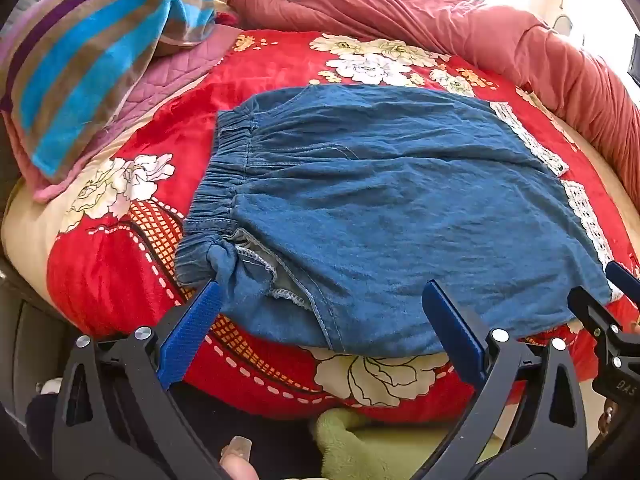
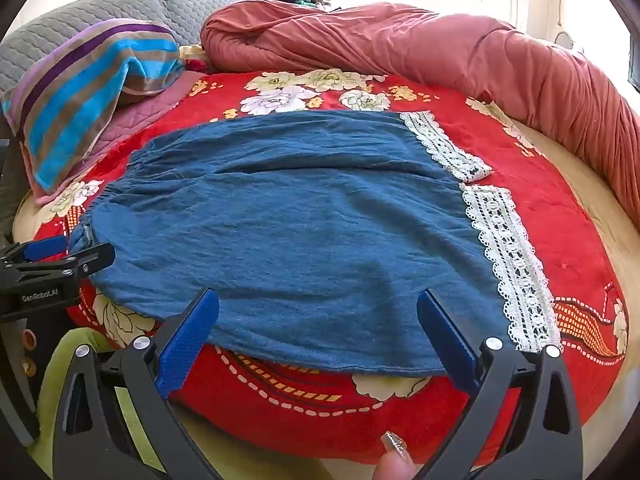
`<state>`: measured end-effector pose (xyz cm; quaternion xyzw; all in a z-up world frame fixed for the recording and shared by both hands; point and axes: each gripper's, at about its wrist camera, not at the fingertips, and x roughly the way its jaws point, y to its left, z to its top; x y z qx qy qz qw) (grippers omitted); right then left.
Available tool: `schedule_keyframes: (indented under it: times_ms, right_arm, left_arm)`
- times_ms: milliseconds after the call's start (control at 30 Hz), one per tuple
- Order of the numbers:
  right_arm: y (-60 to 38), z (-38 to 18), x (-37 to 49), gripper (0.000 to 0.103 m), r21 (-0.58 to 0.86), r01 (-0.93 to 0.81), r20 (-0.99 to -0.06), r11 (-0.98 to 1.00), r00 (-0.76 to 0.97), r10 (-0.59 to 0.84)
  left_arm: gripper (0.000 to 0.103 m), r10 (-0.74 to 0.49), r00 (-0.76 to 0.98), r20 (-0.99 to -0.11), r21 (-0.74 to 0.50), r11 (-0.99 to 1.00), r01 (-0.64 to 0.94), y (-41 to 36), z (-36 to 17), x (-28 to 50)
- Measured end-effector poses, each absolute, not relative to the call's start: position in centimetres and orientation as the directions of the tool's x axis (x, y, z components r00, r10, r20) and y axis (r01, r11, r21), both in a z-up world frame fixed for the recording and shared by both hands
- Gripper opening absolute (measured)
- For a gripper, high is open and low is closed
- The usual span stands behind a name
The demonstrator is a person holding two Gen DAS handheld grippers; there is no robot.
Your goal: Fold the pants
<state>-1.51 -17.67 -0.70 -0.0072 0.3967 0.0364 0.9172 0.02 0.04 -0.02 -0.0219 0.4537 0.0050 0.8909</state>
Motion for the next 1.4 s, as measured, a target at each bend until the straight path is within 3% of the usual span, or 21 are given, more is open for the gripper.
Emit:
schedule_keyframes:
  times_ms: [1400]
  right_arm:
    - [-16.98, -0.69, -1.78, 0.099, 0.006, -0.086, -0.729, 0.996, 0.681, 0.063]
  left_arm:
    - [0.095, 0.002, 0.595, -0.803, -0.021, 0.999, -0.031, 0.02, 0.5, -0.12]
